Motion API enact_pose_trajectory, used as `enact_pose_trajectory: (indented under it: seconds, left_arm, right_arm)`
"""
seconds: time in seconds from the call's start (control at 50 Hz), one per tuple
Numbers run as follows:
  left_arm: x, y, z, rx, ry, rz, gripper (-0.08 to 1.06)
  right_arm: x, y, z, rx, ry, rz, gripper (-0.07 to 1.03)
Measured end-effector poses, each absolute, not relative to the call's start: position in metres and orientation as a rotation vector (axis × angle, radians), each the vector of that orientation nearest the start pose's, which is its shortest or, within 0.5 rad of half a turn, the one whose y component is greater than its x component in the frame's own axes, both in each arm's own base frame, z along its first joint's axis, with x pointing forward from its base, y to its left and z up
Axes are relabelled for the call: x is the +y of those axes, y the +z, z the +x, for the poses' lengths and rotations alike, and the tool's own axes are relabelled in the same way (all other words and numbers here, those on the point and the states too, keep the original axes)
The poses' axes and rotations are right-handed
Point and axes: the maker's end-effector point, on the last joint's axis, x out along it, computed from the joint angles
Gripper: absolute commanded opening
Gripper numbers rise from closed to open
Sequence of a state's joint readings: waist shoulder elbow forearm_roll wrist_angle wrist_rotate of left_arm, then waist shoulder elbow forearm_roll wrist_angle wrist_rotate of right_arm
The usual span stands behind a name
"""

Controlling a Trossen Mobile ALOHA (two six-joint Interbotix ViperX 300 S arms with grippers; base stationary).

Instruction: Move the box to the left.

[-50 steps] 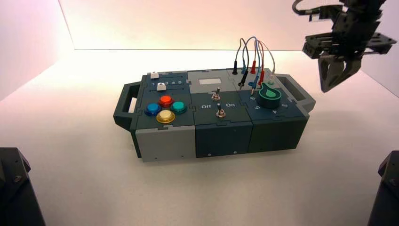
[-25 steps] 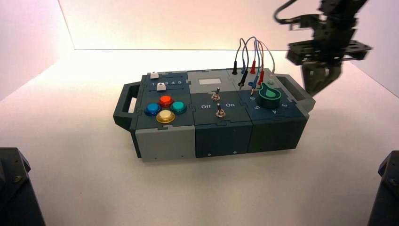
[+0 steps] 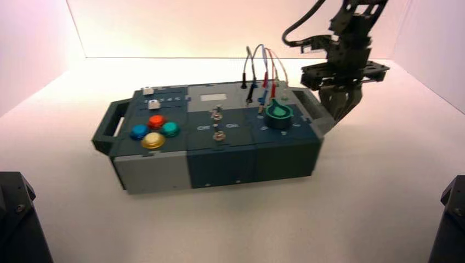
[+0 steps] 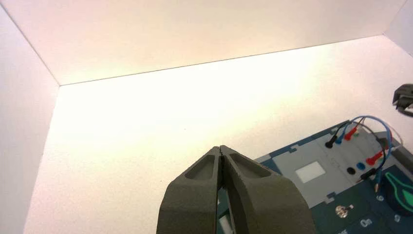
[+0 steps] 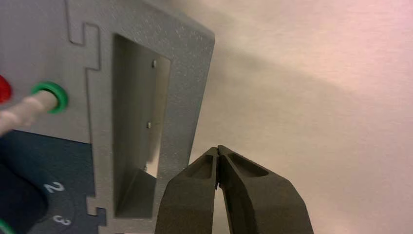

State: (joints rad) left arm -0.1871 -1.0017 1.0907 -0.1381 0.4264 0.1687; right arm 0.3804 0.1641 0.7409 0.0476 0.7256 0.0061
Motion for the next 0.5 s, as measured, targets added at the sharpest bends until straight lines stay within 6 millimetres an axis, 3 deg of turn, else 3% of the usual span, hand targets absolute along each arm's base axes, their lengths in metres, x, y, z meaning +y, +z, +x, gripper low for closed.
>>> enact_pose_trajectory:
  seconds: [0.3, 0.5]
  left_arm:
    - [-0.052, 0.226, 0.227, 0.507, -0.245, 0.072, -0.03]
    - [-0.050, 0.226, 0.227, 0.507, -0.236, 0.072, -0.03]
  right_arm:
    - [0.138, 0.000, 0.254, 1.645, 0.339, -0.287, -0.02]
    - [0.169, 0.011, 0.258, 1.625, 0.402, -0.309, -0.02]
